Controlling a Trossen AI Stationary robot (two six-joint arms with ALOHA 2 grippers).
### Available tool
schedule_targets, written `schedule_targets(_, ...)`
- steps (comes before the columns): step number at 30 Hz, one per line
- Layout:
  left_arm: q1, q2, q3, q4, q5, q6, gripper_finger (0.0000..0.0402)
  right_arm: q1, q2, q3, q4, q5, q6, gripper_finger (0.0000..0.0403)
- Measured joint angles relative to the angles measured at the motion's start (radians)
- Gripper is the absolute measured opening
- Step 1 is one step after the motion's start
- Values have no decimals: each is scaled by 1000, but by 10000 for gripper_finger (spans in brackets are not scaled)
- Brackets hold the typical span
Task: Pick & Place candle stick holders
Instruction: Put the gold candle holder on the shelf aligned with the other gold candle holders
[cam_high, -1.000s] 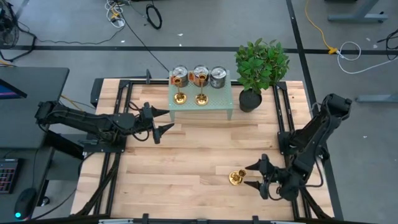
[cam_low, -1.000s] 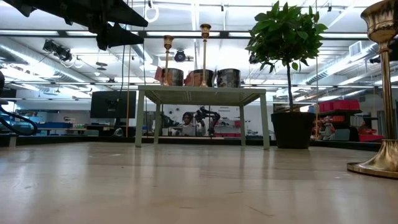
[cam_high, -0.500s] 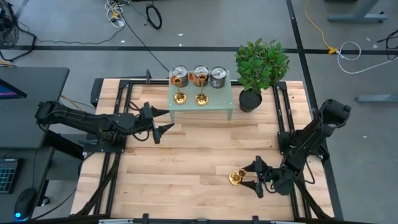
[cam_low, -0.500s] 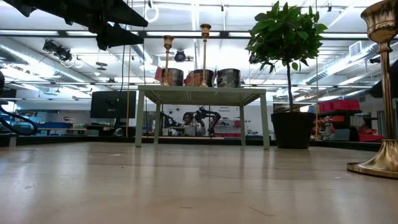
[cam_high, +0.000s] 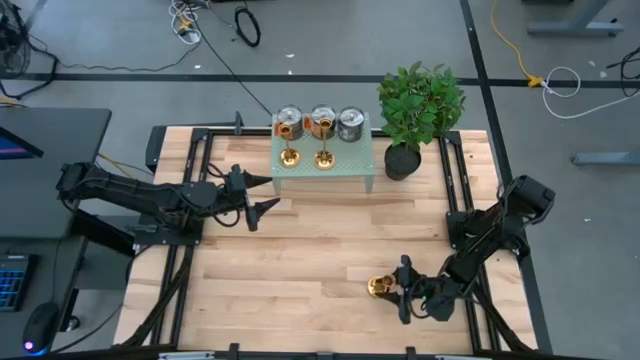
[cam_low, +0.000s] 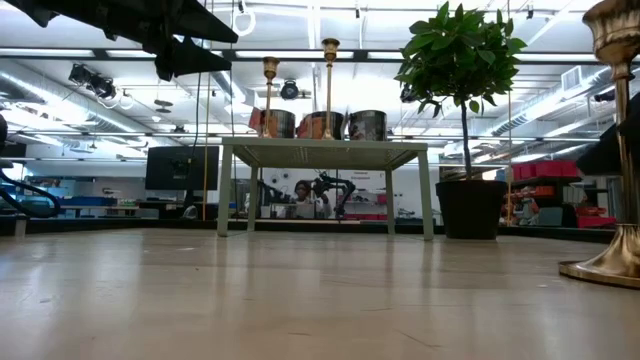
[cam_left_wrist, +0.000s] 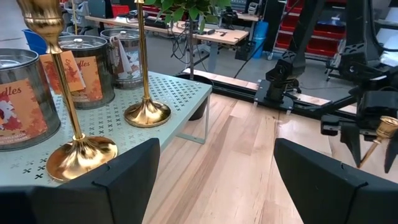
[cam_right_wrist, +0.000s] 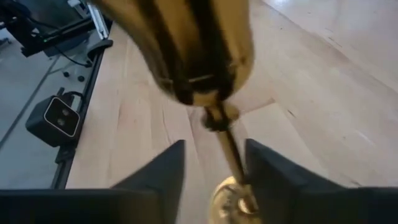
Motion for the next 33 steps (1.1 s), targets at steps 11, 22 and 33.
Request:
schedule_targets(11,0,0,0,0,0,0,327,-3,7,7,-4,14,-3,20)
schedule_targets(22,0,0,0,-1,0,0,327,-102,-78,5,-42,-53,-113,7)
schedule_targets(33,0,0,0,-1,0,-19,327,-396,-402,4,-220,-146,-347,6)
